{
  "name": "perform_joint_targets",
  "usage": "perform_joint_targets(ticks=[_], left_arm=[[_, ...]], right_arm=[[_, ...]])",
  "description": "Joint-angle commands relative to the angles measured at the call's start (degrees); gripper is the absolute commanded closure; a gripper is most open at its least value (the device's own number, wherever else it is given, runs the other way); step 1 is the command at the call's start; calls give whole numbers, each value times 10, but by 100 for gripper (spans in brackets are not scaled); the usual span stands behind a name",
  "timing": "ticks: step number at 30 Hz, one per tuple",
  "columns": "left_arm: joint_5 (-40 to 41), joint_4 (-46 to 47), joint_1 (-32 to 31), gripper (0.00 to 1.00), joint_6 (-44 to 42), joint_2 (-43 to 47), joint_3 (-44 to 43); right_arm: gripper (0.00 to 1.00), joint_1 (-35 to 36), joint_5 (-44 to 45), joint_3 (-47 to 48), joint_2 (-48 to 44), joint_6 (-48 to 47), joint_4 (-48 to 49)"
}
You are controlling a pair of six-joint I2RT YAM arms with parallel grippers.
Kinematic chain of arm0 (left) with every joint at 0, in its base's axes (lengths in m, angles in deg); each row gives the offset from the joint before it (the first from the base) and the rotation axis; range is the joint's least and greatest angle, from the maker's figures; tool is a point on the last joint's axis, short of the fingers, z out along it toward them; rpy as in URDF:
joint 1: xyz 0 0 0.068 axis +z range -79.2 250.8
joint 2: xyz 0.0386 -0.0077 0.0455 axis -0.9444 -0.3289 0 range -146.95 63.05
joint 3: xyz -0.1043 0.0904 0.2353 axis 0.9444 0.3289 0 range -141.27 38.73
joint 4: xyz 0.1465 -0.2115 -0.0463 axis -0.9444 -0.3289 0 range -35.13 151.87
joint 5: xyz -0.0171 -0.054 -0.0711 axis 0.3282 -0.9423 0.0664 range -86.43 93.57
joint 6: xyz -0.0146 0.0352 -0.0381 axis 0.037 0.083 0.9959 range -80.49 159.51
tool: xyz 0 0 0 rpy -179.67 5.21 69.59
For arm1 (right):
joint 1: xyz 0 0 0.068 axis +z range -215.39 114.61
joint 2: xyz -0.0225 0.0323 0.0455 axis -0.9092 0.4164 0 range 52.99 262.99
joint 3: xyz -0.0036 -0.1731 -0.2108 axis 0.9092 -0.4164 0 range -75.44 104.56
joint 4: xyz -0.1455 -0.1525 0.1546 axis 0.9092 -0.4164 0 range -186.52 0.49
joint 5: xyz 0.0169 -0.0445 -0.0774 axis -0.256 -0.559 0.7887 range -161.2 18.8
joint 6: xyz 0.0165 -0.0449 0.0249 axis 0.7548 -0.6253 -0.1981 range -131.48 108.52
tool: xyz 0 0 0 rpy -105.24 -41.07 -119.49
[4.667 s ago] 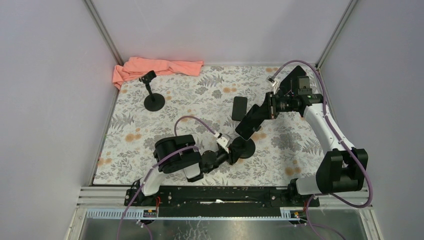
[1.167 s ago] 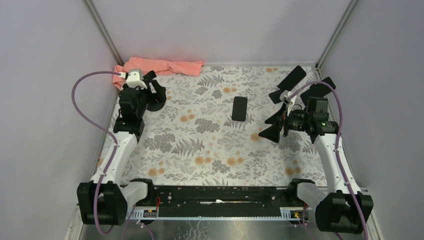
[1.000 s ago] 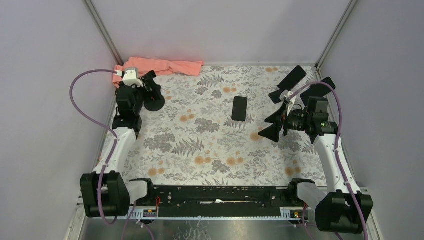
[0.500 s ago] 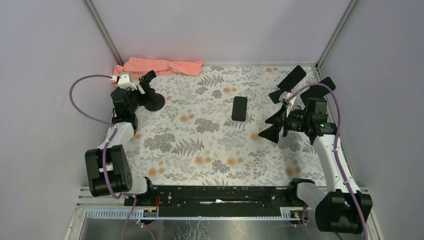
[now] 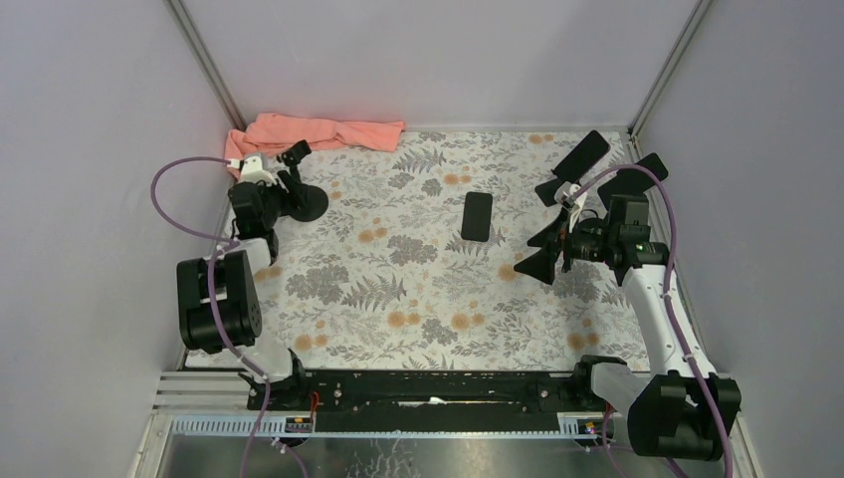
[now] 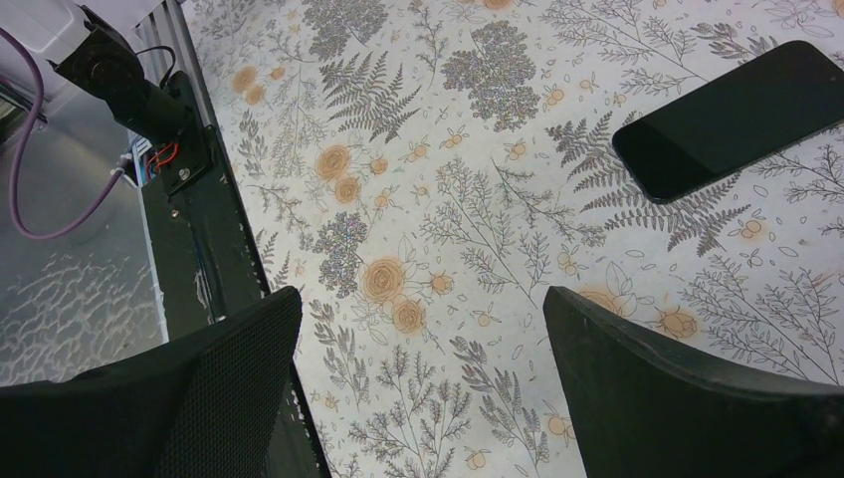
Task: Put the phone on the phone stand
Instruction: Pick up the phone stand at the center of the board.
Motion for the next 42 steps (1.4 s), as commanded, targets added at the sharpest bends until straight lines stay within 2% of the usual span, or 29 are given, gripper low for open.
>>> perform_joint_targets(ticks=[1, 5, 9, 19, 24, 26, 29, 32, 39, 42], left_arm=[[18, 50, 6, 33, 13, -37, -31], [18, 99, 6, 39, 27, -67, -34], [17, 132, 6, 41, 38, -94, -44], [15, 154, 5, 46, 47, -152, -89], [8, 166, 5, 56, 53, -174, -102], [-3, 176, 6, 68, 53, -180, -103], [-36, 188, 6, 87, 44, -182, -102], [-88, 214, 5, 96, 38, -173, -90], [-220, 378, -18, 100, 100, -104, -12], [-269, 392, -63, 100, 90, -51, 23]], right_arm=[[0, 3, 0, -1, 6, -11, 11], [0, 3, 1, -1, 12, -14, 10], [0, 3, 3, -2, 17, -15, 10], [0, 3, 6, -2, 30, -20, 6], [0, 3, 7, -1, 34, -22, 5], [0, 3, 8, -1, 35, -23, 4], [0, 3, 11, 0, 36, -26, 2], [0, 3, 14, 1, 36, -31, -2], [0, 3, 17, 5, 36, -36, -8], [0, 2, 20, 6, 35, -37, -10]])
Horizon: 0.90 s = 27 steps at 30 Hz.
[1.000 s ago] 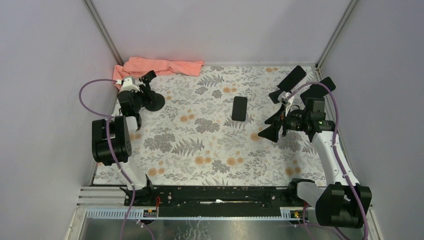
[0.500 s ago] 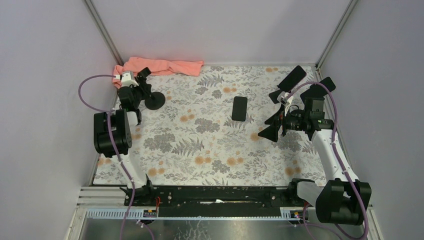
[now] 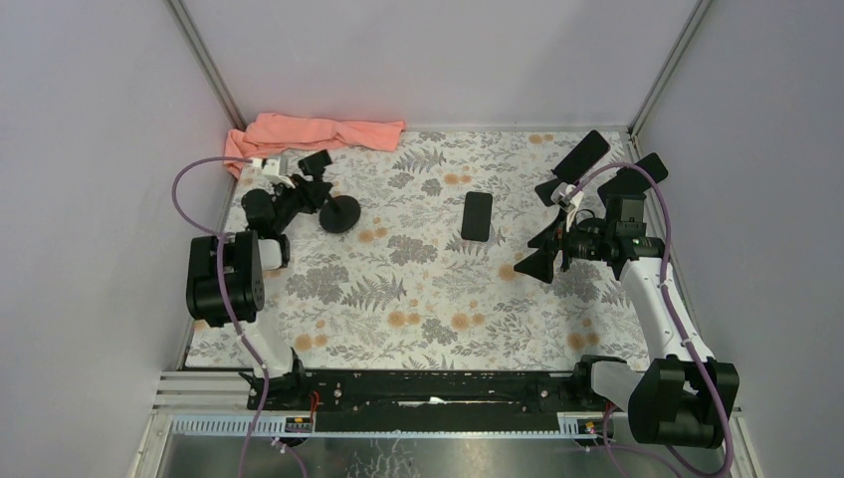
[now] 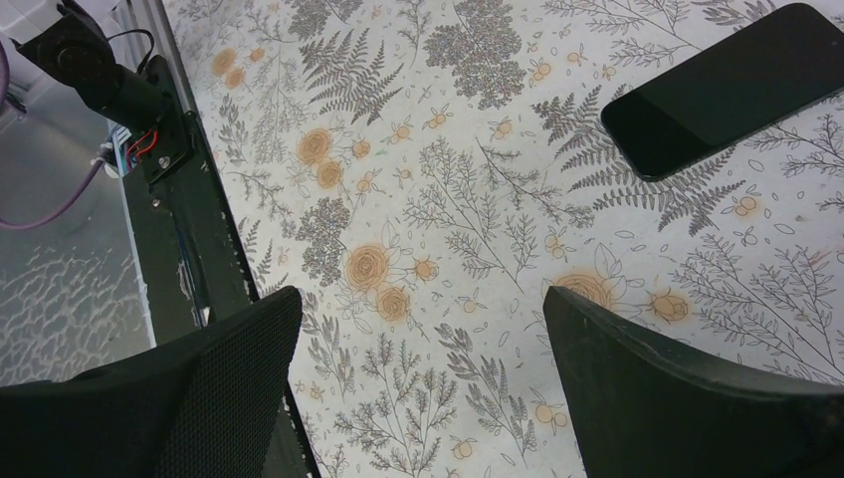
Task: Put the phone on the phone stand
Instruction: Pick up the phone stand at the center of the board, then place the phone stand at the center of the board.
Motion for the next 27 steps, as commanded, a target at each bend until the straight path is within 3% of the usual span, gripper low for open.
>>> perform_joint_targets(ticks=[1, 5, 9, 11, 19, 27], left_arm=[[-126, 141, -79, 100, 11, 98, 37], [-157, 110, -181, 100, -41, 173, 78], [-144, -71, -292, 100, -191, 246, 76], [-132, -112, -335, 100, -234, 263, 77], [-62, -85, -445, 100, -275, 250, 110], [-41, -15, -469, 95, -265, 185, 127]], right_arm=[[0, 2, 6, 6, 0, -14, -5], [0, 2, 9, 6, 0, -16, -7], [0, 1, 8, 6, 1, -15, -8], [0, 1, 8, 6, 1, -15, -8], [0, -1, 8, 4, 4, -16, -6], [0, -1, 11, 2, 8, -15, -5]])
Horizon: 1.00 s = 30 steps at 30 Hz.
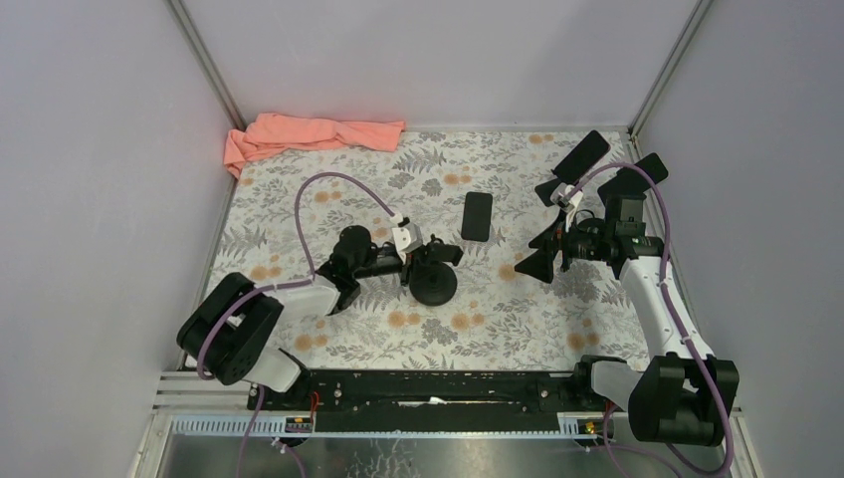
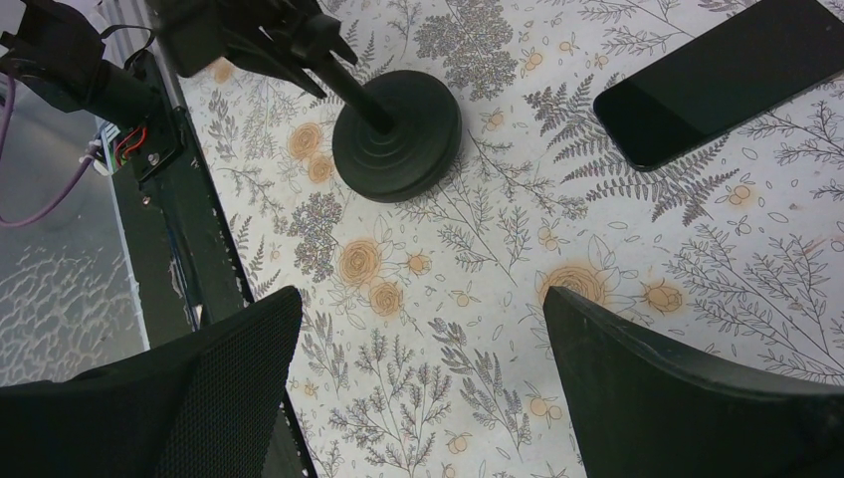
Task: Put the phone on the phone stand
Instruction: Place the phone stand at the center of the board.
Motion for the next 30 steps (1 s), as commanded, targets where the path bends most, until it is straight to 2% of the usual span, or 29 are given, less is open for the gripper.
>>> perform_joint_targets(ticks=[1, 8, 12, 15, 19, 26, 30], left_arm=[[29, 110, -2, 91, -13, -24, 6], [72, 145, -6, 58, -4, -29, 37], [106, 139, -8, 42, -6, 14, 61], [130, 91, -8, 33, -15, 62, 76], [158, 11, -9, 29, -5, 147, 110], [191, -138, -16, 28, 82, 335, 150], [205, -160, -22, 29, 101, 420, 169]], right_arm=[[0, -1, -2, 2, 4, -10, -2], [0, -1, -3, 2, 5, -9, -2], [0, -1, -2, 2, 7, -11, -3], [0, -1, -1, 2, 7, -11, -3], [0, -2, 0, 3, 6, -13, -6], [0, -2, -3, 3, 4, -17, -7], [0, -1, -22, 3, -1, -12, -6]])
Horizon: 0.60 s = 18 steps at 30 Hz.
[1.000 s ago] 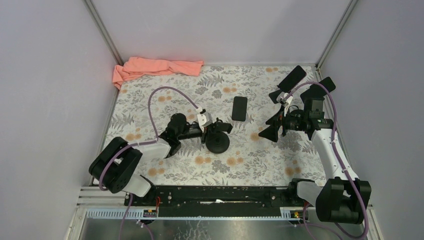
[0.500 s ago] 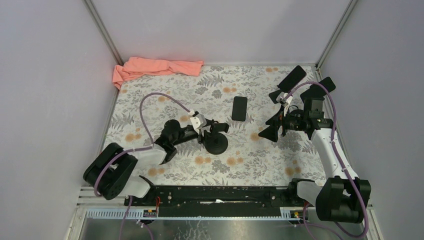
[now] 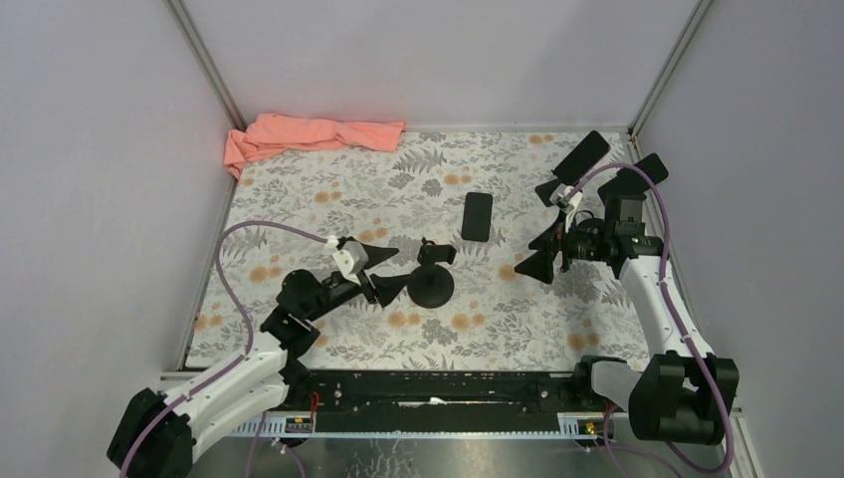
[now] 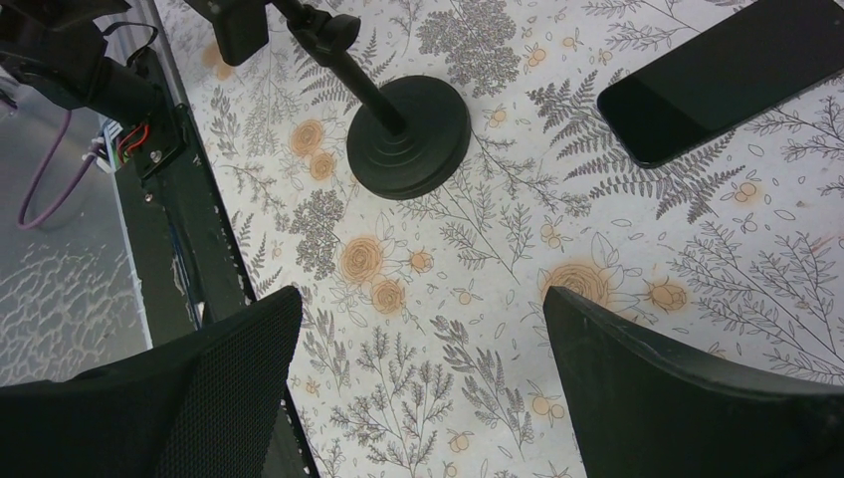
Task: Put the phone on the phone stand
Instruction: Place the phone stand at the center of the board.
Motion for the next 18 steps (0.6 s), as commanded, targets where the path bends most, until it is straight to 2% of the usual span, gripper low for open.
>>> perform_joint_targets(ticks=[1, 6, 10, 15, 18], left_arm=[[31, -40, -10, 29, 34, 59, 27], [38, 74, -17, 30, 28, 22, 72], [56, 168, -18, 30, 16, -51, 91], [89, 281, -22, 31, 11, -158, 91], [93, 341, -30, 32, 14, -228, 76]], right_arm=[[1, 0, -30, 4, -7, 0, 0], [6, 46, -22, 66, 11, 42, -16], [12, 145, 55, 152, 46, 73, -59], [17, 268, 144, 217, 96, 159, -35], [22, 316, 174, 231, 128, 212, -8]])
